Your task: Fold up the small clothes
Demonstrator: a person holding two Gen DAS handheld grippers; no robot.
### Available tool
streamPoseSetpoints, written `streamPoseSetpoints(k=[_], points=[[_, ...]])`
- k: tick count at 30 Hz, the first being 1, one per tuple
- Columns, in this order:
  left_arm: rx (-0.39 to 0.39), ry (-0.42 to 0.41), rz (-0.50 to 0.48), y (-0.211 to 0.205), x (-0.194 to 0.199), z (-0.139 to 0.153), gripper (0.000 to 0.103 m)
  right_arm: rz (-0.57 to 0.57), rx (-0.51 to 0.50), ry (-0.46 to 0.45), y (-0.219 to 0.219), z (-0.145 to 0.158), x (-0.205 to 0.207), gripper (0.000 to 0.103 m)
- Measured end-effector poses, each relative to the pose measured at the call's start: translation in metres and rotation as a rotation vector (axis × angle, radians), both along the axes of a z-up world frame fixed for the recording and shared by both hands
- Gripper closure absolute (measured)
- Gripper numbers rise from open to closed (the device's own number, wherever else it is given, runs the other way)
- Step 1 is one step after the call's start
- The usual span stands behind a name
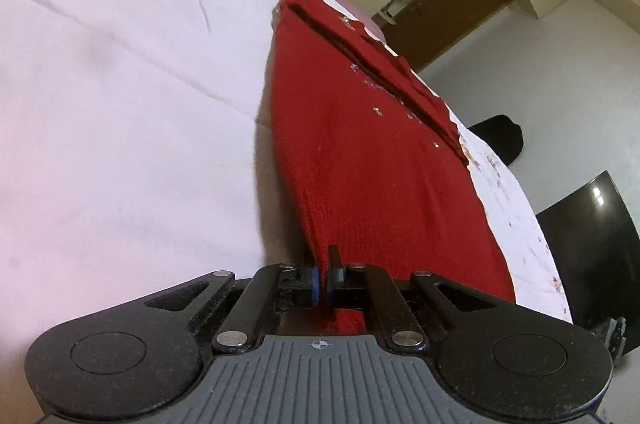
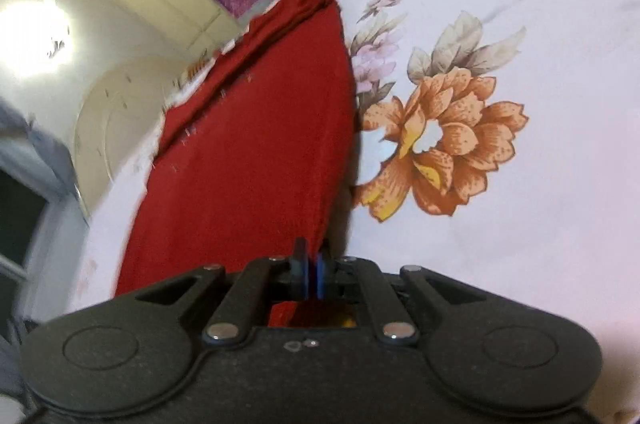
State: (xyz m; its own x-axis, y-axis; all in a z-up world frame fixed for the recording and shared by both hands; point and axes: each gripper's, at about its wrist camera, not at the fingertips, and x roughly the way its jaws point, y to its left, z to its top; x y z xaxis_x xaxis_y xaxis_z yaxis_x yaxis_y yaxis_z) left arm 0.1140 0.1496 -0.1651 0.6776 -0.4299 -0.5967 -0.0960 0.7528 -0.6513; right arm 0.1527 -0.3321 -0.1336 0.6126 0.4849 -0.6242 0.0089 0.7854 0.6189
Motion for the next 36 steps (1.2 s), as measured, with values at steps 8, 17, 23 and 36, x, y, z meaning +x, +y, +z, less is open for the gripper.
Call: streamPoseSetpoints(k=[8, 17, 23, 36], points=[[-0.053, -0.046, 0.020, 0.001, 0.005, 0.015, 0.099, 0.012, -0.021, -0.078, 0.006, 0.023, 0.007, 0.098], [-0.049, -0.152, 0.045, 0.018, 0.053, 0.054, 0.099, 0.003, -0.040, -0.200, 0.014, 0.063, 0.050, 0.098], [0.017, -0.221, 0.011, 0.022, 0.125, 0.088, 0.099, -0.004, -0.013, -0.230, 0.014, 0.087, 0.111, 0.098], [0.115, -0.196, -0.010, 0.032, 0.282, 0.094, 0.099, -0.005, 0.046, -0.196, 0.015, 0.076, 0.268, 0.098]])
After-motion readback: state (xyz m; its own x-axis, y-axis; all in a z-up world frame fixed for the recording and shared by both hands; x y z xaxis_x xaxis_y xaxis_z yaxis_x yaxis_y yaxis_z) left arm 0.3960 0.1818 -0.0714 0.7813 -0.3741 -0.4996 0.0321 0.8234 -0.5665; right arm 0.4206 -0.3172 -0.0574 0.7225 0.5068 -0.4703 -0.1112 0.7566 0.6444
